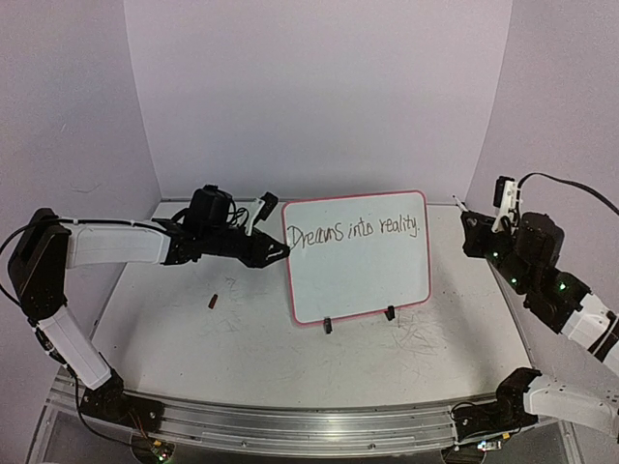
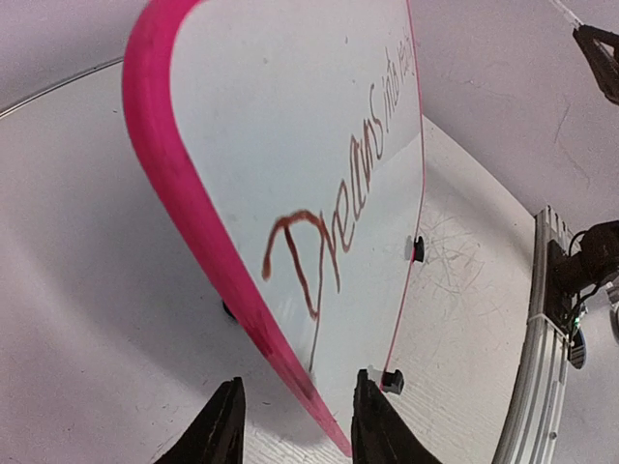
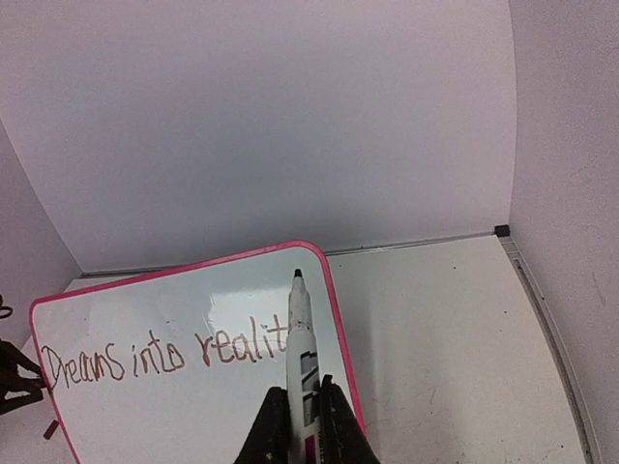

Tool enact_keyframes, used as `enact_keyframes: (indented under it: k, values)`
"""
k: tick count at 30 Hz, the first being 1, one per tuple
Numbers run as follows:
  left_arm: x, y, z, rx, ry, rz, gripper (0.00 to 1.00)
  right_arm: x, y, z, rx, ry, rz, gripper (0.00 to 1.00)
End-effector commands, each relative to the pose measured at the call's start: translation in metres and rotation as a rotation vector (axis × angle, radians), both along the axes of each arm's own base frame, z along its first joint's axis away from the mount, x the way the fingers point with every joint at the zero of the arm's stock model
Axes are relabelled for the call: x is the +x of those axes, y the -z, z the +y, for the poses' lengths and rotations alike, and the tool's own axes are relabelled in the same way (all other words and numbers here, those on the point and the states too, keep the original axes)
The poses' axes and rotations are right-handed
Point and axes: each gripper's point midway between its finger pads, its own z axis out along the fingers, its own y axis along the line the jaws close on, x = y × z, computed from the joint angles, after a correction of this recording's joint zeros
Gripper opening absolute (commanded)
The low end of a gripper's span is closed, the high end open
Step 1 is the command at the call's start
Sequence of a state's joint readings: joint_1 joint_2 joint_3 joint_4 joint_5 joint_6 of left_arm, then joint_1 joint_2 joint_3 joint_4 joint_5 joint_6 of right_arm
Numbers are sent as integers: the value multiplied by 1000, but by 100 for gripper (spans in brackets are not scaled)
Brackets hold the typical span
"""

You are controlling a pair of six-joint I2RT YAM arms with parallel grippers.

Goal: Write a sentence on the whiteboard
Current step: Write a sentence on the whiteboard, then pick up the pen cap from the center of the board.

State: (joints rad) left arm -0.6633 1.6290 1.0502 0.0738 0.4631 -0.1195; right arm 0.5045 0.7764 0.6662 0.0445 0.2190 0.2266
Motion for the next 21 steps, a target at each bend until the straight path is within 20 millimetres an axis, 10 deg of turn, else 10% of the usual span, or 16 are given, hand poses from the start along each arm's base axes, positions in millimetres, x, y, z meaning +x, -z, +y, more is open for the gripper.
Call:
enact_keyframes:
  k: [1,11,21]
  values:
    - [-4,-33,7,-12,-13,-95,46,-1,9,-6,-51,25,54,0]
    - [-19,-76,53,-52,-204,-108,80,4,10,24,-85,-132,39,0]
    - [-20,-16,144,9,-682,186,89,-6,25,48,-76,-282,24,0]
